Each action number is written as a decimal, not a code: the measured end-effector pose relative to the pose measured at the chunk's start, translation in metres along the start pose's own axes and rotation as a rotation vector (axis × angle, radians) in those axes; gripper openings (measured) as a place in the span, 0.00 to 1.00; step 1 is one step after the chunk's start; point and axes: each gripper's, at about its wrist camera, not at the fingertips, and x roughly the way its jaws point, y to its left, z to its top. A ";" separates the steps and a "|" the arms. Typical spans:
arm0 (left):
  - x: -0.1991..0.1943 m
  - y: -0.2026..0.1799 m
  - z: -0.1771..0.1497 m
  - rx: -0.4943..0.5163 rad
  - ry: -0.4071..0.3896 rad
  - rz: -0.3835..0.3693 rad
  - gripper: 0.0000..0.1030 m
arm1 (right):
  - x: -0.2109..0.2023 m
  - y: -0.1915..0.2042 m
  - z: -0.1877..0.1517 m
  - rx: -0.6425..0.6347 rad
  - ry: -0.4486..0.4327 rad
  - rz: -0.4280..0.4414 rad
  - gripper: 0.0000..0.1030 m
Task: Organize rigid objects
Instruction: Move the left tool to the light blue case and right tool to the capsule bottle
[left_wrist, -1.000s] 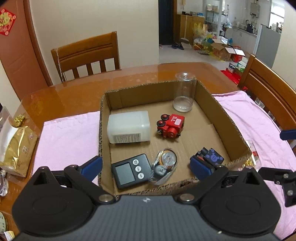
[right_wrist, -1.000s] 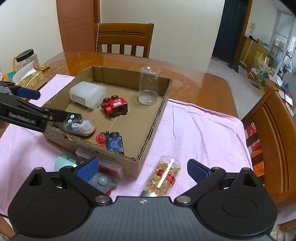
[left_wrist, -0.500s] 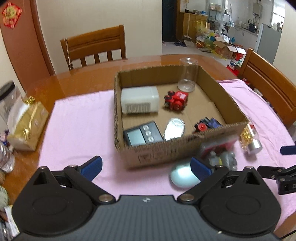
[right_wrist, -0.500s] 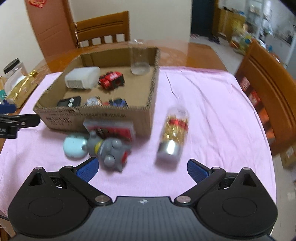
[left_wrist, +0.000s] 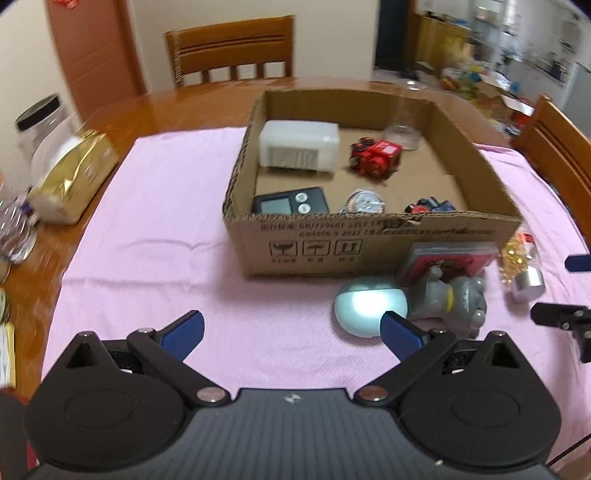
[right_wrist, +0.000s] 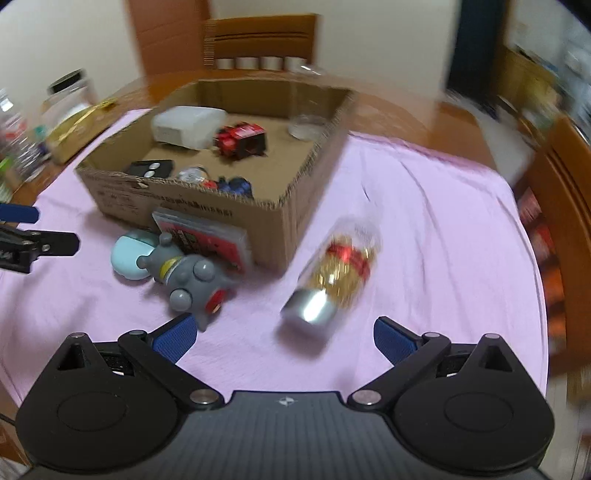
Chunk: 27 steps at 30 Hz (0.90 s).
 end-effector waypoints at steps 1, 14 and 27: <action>0.001 -0.001 -0.001 -0.022 0.003 0.012 0.98 | 0.001 -0.004 0.004 -0.031 -0.001 0.014 1.00; 0.000 -0.015 -0.010 -0.108 0.008 0.046 0.98 | 0.041 -0.032 0.045 -0.373 0.012 0.133 1.00; 0.008 -0.019 -0.013 -0.077 0.022 0.046 0.98 | 0.053 -0.033 0.049 -0.384 0.072 0.204 1.00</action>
